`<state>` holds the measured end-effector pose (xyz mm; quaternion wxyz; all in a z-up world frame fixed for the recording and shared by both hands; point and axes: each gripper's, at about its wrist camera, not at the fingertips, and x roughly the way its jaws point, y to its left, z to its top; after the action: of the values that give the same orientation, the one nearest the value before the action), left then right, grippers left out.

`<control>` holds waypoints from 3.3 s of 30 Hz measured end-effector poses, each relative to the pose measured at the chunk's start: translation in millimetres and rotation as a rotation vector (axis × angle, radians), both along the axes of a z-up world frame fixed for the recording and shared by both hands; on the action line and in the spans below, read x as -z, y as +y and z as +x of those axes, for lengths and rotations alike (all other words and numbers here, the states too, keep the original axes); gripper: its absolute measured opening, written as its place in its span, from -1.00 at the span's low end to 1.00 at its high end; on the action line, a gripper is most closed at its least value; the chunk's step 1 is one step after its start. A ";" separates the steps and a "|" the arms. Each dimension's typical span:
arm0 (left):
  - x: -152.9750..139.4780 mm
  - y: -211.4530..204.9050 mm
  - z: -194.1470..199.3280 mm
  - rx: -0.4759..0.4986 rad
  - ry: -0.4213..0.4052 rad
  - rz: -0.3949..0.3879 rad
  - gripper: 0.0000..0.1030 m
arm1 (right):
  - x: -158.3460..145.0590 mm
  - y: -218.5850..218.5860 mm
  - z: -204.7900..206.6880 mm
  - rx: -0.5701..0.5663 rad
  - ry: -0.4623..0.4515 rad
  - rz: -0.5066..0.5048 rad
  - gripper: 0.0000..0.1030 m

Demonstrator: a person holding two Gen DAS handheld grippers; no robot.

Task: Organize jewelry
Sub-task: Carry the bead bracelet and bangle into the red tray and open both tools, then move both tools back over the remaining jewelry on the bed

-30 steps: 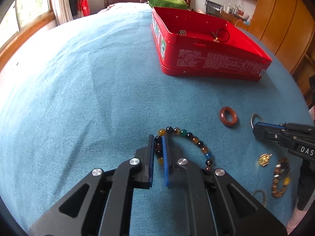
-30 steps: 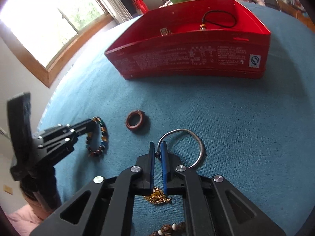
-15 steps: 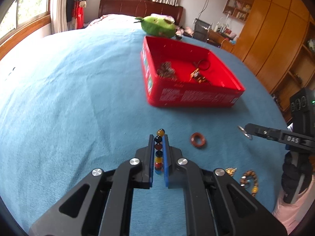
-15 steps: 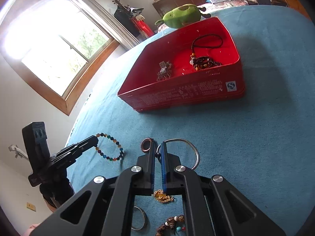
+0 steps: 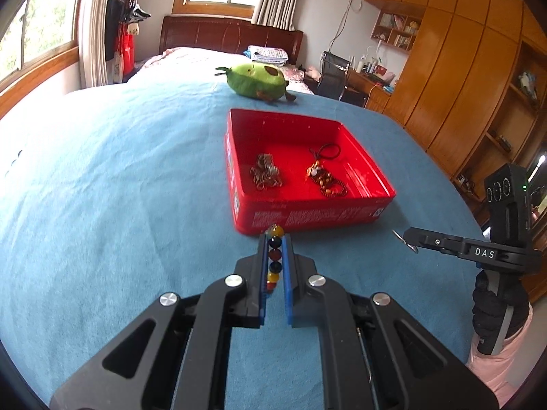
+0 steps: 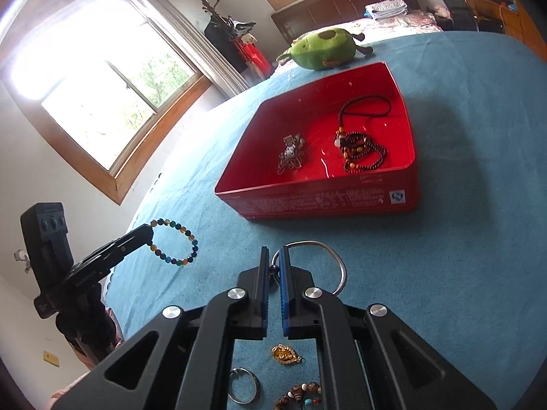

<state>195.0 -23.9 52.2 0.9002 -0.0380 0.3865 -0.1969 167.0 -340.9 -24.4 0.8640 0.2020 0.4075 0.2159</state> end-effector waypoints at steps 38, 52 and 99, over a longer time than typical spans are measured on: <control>34.2 -75.5 176.2 -0.042 0.086 0.066 -0.88 | 16.7 6.7 155.5 0.099 0.077 -0.228 -0.90; 42.3 -79.0 174.3 -0.033 0.106 0.087 -0.86 | 19.4 10.0 153.9 0.105 0.084 -0.253 -0.81; 42.0 -65.6 19.7 -0.103 0.044 0.162 -0.05 | 17.9 26.7 18.4 0.223 0.009 -0.390 -0.53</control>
<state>214.6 -89.5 10.2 0.9005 0.0108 0.4184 -0.1177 185.4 -314.3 -42.3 0.9034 0.0756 0.4207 0.0353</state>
